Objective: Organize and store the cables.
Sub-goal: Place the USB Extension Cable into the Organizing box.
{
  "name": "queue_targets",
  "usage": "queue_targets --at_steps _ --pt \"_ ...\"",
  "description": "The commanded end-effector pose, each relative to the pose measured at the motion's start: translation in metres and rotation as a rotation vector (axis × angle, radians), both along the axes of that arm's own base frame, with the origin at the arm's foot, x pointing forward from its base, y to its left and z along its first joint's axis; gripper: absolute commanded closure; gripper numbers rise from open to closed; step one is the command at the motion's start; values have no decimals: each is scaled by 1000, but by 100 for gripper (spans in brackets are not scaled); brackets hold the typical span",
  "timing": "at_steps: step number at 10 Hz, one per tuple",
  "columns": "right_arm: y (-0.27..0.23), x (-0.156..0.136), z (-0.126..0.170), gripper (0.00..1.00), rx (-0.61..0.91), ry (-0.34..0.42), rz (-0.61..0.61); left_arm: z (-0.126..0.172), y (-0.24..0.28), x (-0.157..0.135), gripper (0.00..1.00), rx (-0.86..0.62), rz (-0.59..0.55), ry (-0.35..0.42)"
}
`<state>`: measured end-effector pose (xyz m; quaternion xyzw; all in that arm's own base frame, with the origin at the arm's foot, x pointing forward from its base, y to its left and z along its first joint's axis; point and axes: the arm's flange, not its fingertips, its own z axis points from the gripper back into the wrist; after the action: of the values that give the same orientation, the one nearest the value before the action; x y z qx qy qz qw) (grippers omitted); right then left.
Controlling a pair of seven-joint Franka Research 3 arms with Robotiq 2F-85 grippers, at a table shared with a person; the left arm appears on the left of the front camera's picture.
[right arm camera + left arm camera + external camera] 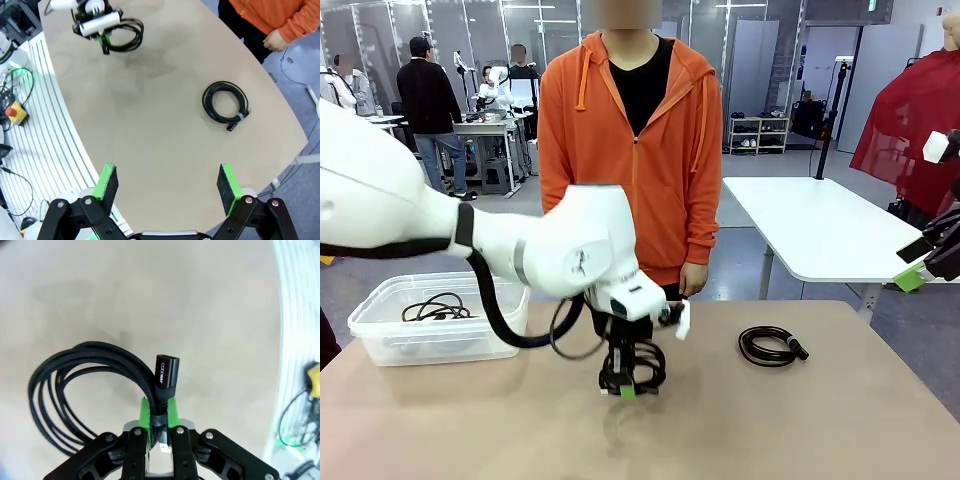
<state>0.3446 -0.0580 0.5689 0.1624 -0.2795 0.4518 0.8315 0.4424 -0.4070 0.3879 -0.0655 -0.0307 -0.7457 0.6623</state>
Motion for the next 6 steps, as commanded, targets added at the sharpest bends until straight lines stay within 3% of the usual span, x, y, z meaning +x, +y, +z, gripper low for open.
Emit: queue_targets --at_steps 1,6 --pt "1 0 2 0 4 -3 -6 38 15 7 100 1 -24 -15" --pt "1 0 2 0 4 -3 -6 85 52 27 100 -7 -104 -12"
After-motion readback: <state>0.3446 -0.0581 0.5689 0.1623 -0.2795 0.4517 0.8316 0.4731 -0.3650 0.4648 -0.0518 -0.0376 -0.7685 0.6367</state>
